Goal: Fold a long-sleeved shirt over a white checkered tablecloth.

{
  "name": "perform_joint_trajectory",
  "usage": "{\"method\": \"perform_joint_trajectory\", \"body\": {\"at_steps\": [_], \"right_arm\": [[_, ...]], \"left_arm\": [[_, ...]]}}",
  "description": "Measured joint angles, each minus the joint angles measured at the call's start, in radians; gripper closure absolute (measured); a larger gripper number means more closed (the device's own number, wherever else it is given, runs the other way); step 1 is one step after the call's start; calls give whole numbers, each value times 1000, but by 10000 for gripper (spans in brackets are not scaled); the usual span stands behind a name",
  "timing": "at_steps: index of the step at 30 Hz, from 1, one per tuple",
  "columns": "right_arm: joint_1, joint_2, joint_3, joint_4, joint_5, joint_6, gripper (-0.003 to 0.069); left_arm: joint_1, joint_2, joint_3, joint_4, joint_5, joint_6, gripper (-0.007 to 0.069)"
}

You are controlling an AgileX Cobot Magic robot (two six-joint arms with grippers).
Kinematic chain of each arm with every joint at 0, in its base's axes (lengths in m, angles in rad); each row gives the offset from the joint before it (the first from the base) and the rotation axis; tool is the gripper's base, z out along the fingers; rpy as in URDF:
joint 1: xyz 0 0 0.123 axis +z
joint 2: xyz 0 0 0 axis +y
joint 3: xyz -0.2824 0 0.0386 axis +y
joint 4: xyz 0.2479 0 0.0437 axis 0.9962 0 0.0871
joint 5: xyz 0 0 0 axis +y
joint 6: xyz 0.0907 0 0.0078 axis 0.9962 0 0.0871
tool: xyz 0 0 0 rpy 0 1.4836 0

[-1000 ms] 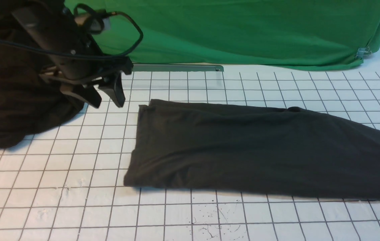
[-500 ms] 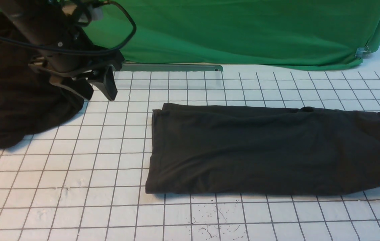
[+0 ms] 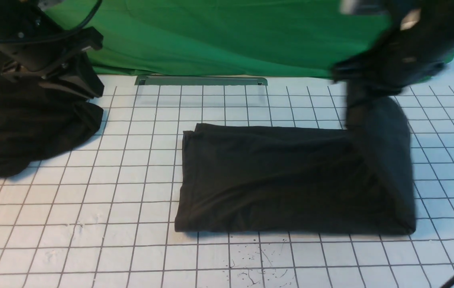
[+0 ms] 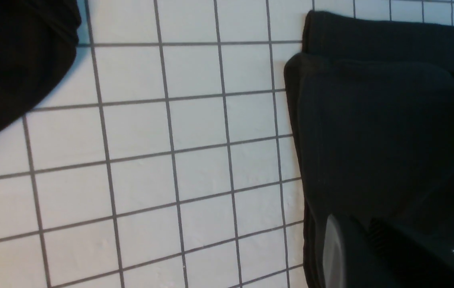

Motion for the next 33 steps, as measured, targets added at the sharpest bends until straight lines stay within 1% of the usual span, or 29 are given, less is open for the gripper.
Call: {"method": "perform_joint_trajectory", "body": {"at_steps": [3,6,7,8,11,14,17,18,19,21,22,23,24,25,26,28,29,30,32,33], "right_arm": [[121,66,0,3,-126,58,629],[203,143,0,4,-233,93,629],[203,143,0,4,-239,95,629],[232,183,0,4,-285,106,629],[270,252,0,4,-362,126,629],[288,299,0,3,-429,128,617],[299,333,0,3,-455,131,566],[303,343,0,4,-460,138,516],[306,348,0,4,-461,144,448],[307,347,0,6,-457,146,353],[308,337,-1,6,-436,148,268],[308,335,-2,6,-431,148,241],[308,316,-13,6,-381,147,166],[307,297,-25,6,-336,134,109],[305,270,-47,3,-262,107,76],[295,226,-77,-4,-176,62,69],[285,196,-92,-13,-108,38,81],[283,183,-100,-20,-80,31,90],[240,97,-131,-83,132,0,167],[237,84,-131,-92,144,-7,180]], "left_arm": [[0,0,0,-43,-14,0,570],[0,0,0,-63,-16,1,571],[0,0,0,-63,-16,1,571],[0,0,0,-65,-16,1,571],[0,0,0,-65,-15,1,569],[0,0,0,-63,-15,2,567],[0,0,0,-62,-3,2,562],[0,0,0,-62,10,2,557],[0,0,0,-62,19,2,549],[0,0,0,-61,26,2,536],[0,0,0,-61,30,1,526],[0,0,0,-61,31,1,522],[0,0,0,-61,33,-1,506],[0,0,0,-58,34,-1,489],[0,-4,0,-52,36,-2,470],[0,-18,1,-39,36,-2,445],[0,-32,2,-35,37,-4,429],[0,-35,2,-33,37,-5,424],[0,-90,30,-33,34,-22,386],[0,-95,37,-32,34,-23,381]]}}
